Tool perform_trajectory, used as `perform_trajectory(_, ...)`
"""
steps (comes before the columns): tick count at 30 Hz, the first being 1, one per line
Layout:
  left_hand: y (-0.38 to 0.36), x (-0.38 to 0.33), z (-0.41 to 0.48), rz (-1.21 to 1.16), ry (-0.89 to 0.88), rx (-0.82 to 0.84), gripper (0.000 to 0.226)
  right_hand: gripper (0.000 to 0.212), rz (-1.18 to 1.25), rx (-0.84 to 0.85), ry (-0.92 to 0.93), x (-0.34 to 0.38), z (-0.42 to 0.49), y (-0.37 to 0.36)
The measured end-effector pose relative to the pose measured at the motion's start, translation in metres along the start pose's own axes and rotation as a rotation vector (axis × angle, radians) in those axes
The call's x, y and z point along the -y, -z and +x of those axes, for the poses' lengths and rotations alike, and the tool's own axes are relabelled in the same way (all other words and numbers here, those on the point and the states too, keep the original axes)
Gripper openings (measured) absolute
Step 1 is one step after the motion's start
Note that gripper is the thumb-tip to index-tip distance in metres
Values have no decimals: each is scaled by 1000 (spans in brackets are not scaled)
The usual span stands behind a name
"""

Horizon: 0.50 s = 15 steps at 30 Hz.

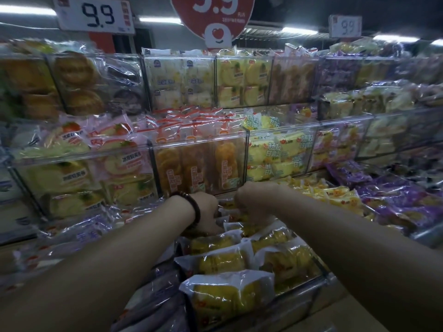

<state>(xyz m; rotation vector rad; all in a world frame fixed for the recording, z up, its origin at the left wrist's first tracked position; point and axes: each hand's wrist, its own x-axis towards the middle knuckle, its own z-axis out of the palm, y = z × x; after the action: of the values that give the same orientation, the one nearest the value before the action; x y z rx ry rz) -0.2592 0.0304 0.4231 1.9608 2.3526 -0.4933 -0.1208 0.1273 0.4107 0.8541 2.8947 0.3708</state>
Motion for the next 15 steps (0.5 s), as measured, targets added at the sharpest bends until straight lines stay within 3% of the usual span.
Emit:
perform_trajectory(3,-12,-1,5,-35,9,-115,44,38,266,-132,37,7,9,-4)
perform_trajectory(8,-18,-11,9,-85,145,-180,29,31,247,-107,-9,3,22,-16)
perform_trajectory(15,-22,-14,10,-126,253,-240,29,37,220,-82,-25,-4,10,-16)
